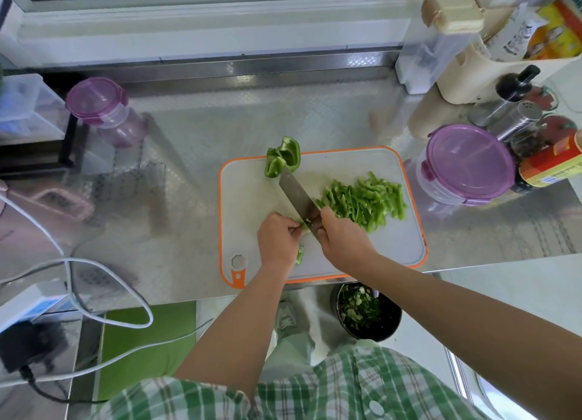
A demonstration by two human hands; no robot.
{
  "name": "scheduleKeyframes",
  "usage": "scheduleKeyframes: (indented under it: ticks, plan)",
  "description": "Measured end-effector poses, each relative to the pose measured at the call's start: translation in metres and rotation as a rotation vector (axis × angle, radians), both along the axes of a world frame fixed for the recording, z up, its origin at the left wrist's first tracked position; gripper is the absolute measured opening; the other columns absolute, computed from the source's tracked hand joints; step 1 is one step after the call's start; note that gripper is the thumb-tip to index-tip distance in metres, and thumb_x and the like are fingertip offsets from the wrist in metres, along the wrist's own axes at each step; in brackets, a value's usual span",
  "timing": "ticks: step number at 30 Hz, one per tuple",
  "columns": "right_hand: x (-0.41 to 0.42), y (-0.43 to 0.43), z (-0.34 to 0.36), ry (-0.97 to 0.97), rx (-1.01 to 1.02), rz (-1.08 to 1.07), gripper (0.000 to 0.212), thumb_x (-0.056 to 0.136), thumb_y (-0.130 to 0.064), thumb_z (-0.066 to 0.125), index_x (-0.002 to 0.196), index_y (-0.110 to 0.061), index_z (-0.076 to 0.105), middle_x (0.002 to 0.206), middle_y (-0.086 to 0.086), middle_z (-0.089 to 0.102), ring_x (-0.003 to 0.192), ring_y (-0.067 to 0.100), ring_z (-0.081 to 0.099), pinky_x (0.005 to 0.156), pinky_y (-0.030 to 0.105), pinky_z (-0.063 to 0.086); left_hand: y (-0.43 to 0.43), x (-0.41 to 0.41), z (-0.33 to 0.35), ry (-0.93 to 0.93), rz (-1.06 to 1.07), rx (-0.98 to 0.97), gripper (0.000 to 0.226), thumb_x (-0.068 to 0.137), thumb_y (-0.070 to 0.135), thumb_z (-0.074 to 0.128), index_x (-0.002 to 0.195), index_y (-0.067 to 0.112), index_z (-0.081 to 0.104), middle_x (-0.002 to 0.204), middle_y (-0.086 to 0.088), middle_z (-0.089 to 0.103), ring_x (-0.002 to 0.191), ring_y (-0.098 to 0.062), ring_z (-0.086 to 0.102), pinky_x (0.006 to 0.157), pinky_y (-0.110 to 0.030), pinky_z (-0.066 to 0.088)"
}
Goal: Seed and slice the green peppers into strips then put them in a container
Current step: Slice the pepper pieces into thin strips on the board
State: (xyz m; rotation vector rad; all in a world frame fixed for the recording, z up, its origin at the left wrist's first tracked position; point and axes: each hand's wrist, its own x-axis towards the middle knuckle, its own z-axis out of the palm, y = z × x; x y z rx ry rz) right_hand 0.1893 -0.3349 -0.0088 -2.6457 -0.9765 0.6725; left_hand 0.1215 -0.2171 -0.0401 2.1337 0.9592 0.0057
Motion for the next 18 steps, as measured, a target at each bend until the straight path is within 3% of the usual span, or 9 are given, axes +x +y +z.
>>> scheduleKeyframes:
  ticks: [6,12,15,18]
  plan:
    - [-0.004,0.007,-0.01,0.045,-0.006,-0.071,0.011,0.096,-0.015,0.042,0.094,-0.013,0.031,0.077,0.01,0.05,0.064,0.03,0.048,0.046,0.032,0.025,0.0,0.001,-0.002,0.009,0.008,-0.019,0.014,0.085,0.019,0.074,0.095,0.011,0.078,0.098,-0.007,0.066,0.089,-0.025,0.063,0.073,-0.024,0.038]
    - [-0.009,0.006,-0.016,-0.023,-0.043,-0.042,0.023,0.1,-0.019,0.037,0.119,-0.006,0.035,0.083,0.014,0.057,0.074,0.036,0.058,0.055,0.034,0.033,0.0,0.0,-0.002,-0.021,0.045,-0.026,0.016,0.079,0.021,0.08,0.091,0.011,0.079,0.093,-0.007,0.071,0.084,-0.025,0.065,0.071,-0.026,0.041]
    - [-0.006,0.003,-0.011,0.009,0.06,-0.065,0.011,0.099,-0.019,0.04,0.104,-0.01,0.034,0.074,0.012,0.052,0.067,0.037,0.055,0.053,0.036,0.034,0.001,0.0,0.0,-0.042,0.074,-0.042,0.016,0.076,0.023,0.082,0.087,0.011,0.08,0.087,-0.006,0.074,0.08,-0.022,0.066,0.067,-0.023,0.036]
    - [-0.004,0.002,-0.001,0.028,0.08,-0.043,0.016,0.098,-0.02,0.042,0.094,-0.016,0.026,0.068,0.007,0.046,0.059,0.031,0.046,0.051,0.036,0.035,0.002,0.001,-0.004,-0.035,0.077,-0.042,0.016,0.074,0.027,0.083,0.083,0.014,0.08,0.082,-0.004,0.074,0.078,-0.021,0.066,0.063,-0.021,0.034]
